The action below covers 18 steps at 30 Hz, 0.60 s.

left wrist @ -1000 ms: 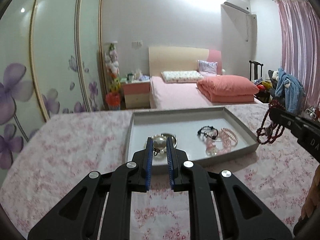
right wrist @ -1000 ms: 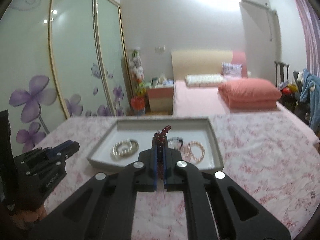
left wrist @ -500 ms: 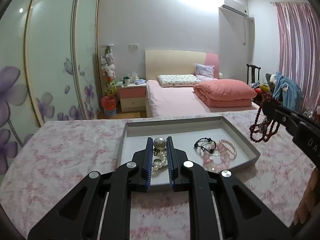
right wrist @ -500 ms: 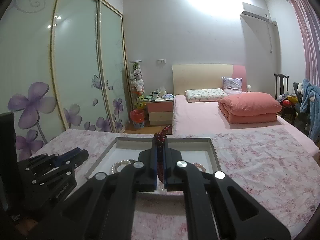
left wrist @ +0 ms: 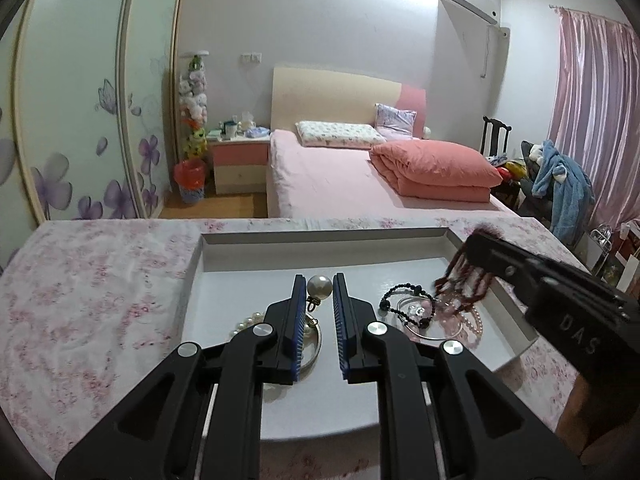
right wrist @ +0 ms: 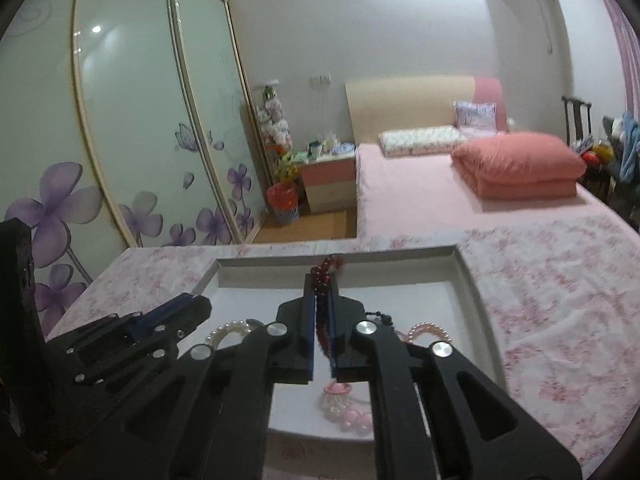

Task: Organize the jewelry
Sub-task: 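Lower both held items into the tray and open both grippers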

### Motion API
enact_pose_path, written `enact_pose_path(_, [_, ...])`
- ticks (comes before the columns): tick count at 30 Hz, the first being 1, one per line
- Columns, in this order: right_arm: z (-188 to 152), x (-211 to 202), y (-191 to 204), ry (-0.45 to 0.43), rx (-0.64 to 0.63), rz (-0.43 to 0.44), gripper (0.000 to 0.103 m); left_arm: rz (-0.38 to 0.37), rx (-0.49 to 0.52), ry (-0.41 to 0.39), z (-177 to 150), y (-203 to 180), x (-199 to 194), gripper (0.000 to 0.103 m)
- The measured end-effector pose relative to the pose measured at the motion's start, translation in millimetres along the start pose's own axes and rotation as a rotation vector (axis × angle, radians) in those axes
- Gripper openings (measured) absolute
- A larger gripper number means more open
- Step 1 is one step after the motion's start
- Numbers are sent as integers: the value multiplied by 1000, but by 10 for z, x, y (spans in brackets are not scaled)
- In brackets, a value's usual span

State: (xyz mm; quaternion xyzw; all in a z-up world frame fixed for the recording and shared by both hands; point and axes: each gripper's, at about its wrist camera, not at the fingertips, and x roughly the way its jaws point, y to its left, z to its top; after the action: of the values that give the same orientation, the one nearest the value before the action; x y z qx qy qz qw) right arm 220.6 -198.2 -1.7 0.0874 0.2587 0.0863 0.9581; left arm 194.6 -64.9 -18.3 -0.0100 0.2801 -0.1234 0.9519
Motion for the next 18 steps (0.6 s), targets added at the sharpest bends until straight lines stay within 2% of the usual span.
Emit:
enact_pose_path(1, [2,9,-18,4,7,2,26,-2,-4,5,-2,19,8,15])
enact_pose_path(2, [3,-7,-38,0,13,3,37,-1,-12,7,-5,54,-1,16])
enact_pose_path(3, [2,-49,-59,-16,15,-2,43,1,-17,3,-3,76,-21,23])
enact_pose_path(4, [3,-88,-77,-28,16,-10,44,6,-24,-3,-5,114,-49,29])
enact_pose_path(5, [4,-141,-106,-36,23,-16,44,18,-36,-14,-4,169,-104,40])
enact_pose_path(6, [6,-178,-122,-39,31,-16,44,23,-45,-23,2,198,-151,42])
enact_pose_path(11, [-35,-491,-133,-63,28,-22,45,43,-78,-77,7,395,-544,44])
enact_pose_path(13, [-78,-663,-100,-74,19,-27,46,52,-90,-96,-23,461,-702,48])
enact_pose_path(18, [-223,-1089,5,-112,5,-39,54,85,-112,-122,-174,570,-1094,49])
